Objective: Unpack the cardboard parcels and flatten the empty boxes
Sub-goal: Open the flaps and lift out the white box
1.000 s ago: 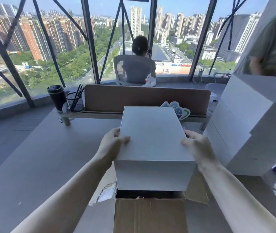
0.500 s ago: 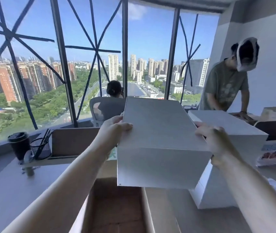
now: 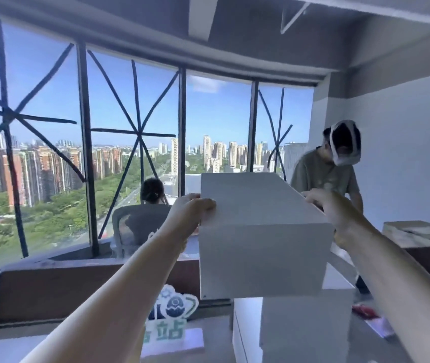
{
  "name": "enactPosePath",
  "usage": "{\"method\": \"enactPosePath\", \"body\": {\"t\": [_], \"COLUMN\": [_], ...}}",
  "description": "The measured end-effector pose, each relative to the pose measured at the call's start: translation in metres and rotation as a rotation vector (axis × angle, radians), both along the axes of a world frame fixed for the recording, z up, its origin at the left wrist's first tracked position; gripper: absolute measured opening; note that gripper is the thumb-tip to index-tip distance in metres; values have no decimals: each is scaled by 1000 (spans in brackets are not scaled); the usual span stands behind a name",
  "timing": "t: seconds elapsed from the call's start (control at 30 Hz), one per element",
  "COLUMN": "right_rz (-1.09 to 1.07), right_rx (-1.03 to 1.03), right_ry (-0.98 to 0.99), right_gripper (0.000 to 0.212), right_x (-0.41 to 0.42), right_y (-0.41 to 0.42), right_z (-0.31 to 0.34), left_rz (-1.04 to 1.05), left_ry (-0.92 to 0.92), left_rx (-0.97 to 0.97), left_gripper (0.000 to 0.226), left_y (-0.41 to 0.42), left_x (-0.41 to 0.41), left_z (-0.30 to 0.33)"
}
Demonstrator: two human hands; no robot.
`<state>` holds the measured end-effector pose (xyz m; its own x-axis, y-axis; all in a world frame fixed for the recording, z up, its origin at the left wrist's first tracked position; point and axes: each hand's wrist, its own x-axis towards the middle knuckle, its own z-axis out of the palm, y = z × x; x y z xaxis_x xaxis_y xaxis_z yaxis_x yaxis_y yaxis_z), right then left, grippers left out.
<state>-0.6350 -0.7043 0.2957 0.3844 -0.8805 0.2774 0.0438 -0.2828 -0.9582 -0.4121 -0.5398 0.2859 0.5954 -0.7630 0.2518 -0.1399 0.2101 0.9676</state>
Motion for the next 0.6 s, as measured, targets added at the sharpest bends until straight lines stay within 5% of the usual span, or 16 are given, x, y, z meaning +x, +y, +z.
{"method": "enactPosePath", "body": {"t": [0.17, 0.27, 0.37, 0.53, 0.6], "right_rz": [34, -11, -2, -5, -1], "right_rx": [116, 164, 151, 194, 234], "right_ry": [78, 99, 84, 151, 139], "right_gripper": [49, 26, 8, 53, 53], "right_x": [-30, -43, -54, -60, -60], "right_y": [-71, -103, -123, -159, -160], "right_z": [-11, -24, -37, -42, -43], "left_rz": [5, 8, 7, 30, 32], "left_ry": [-2, -29, -25, 15, 7], "left_rx": [75, 132, 187, 209, 194], "left_gripper": [23, 33, 17, 10, 16], "left_y": [-70, -104, -130, -157, -163], "left_x": [-29, -40, -50, -57, -57], "left_z": [-7, -15, -22, -38, -40]}}
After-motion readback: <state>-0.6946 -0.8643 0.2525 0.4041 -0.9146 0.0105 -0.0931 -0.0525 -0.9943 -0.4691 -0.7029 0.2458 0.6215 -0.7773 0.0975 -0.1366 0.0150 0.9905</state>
